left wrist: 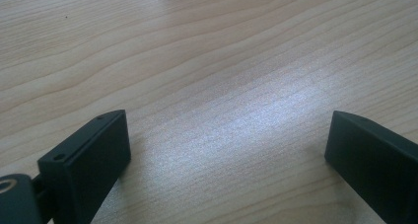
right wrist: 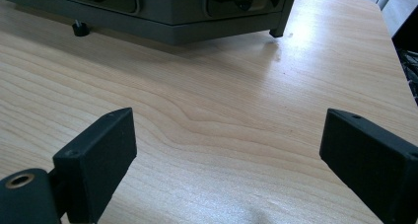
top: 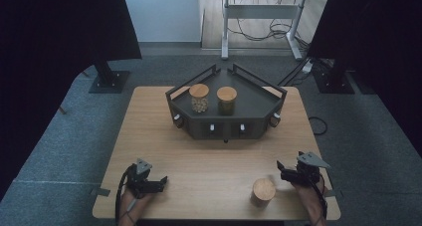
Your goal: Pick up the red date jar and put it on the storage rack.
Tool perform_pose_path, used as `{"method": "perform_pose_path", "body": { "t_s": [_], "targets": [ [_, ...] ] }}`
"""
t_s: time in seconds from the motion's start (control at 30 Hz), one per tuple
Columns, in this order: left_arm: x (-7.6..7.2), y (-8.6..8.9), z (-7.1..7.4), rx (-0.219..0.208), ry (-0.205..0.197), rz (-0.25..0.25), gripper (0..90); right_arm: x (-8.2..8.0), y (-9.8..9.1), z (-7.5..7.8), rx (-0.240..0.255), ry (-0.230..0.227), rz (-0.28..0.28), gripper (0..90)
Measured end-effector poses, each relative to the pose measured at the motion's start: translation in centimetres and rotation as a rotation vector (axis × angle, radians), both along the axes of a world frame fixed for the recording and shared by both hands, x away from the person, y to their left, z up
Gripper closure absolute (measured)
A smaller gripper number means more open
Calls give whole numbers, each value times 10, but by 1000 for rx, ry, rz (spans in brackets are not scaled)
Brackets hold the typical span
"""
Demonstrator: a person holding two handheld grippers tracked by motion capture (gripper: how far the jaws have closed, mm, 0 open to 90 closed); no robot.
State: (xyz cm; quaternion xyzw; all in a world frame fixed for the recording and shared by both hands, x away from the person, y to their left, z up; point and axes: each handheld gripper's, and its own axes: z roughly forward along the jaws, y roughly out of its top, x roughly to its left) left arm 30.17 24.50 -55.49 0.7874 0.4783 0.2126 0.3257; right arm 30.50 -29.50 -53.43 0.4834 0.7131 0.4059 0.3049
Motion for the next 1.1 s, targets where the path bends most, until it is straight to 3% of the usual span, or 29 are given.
{"method": "perform_pose_path", "body": {
  "t_s": [1.1],
  "targets": [
    [0,0,0,0,0,-2,31,-24,10,23,-1,-51,35,68]
  ]
}}
